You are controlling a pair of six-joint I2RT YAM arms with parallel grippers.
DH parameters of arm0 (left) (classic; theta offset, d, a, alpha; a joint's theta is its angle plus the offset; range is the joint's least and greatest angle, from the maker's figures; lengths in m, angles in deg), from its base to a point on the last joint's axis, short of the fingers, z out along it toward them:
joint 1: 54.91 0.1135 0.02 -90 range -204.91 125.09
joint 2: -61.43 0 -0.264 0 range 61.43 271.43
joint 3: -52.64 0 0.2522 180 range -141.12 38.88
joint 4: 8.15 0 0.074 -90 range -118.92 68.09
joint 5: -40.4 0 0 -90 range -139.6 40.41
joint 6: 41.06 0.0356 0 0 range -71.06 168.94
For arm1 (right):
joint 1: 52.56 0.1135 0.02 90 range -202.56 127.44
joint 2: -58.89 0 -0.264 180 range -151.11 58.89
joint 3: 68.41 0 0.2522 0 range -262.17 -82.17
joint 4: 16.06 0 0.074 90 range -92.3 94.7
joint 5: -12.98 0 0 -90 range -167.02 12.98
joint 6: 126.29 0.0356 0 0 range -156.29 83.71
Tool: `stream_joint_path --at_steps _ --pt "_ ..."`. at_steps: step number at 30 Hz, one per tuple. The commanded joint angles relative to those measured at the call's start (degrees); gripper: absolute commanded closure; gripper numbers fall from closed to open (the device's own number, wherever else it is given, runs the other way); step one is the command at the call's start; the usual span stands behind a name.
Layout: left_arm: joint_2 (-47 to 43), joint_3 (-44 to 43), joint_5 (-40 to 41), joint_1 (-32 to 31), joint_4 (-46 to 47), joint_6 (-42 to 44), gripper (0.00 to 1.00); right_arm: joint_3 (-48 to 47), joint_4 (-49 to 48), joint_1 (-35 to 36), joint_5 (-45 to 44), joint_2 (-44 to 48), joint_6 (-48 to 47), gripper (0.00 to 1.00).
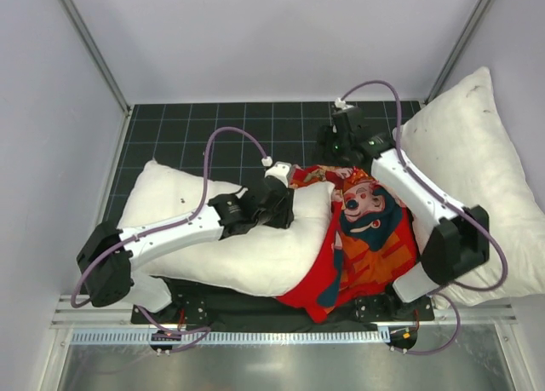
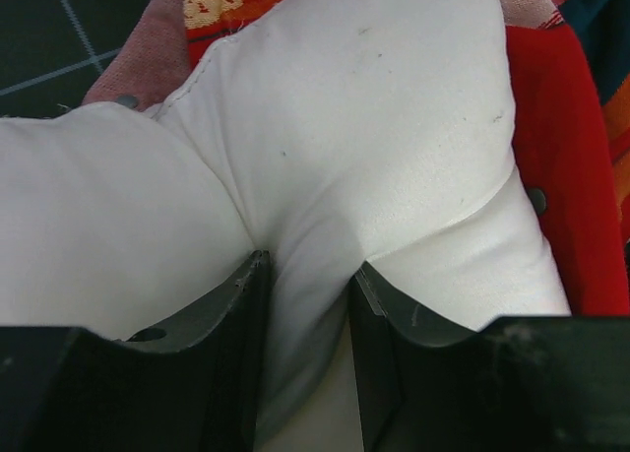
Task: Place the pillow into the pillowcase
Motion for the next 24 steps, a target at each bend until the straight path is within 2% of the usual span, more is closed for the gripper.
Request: stream_joint_path --at_steps 1,4,5,6,9,13,18,20,24 --pt "-2.5 2.0 4.3 2.6 -14.8 0.9 0.59 8.0 -2.4 -0.4 -2.7 11.1 -0.2 0.37" --pt "-3.2 2.1 4.0 2.7 -15.2 1.2 0.59 15.3 -2.0 -0.4 -2.7 17.5 1.3 0.27" --pt "-3.3 2.2 3.6 2.7 -15.3 1.2 0.59 17.2 -2.5 -0.3 -2.4 19.3 1.8 0.18" --pt "-3.2 2.3 3.4 2.7 -15.2 1.0 0.59 20.4 -2.5 -0.3 -2.0 20.7 2.7 0.14" --pt "-3.0 3.5 2.6 2.7 -14.3 0.5 0.59 26.0 -4.3 -0.3 1.4 25.1 3.4 0.12" --pt "-2.9 3.6 2.1 2.7 -13.8 0.4 0.60 28.8 -5.3 -0.3 4.1 24.0 3.1 0.13" --pt "-4.2 3.7 1.9 2.7 -14.0 0.4 0.60 28.4 -4.2 0.4 2.9 20.0 2.4 0.21" --pt "-4.7 4.2 1.5 2.7 -14.0 0.5 0.60 28.3 -4.5 0.4 -1.0 18.4 2.6 0.39" --pt "-5.8 4.6 -1.0 2.6 -13.5 1.1 0.61 26.3 -5.3 0.5 -4.6 15.3 2.2 0.57"
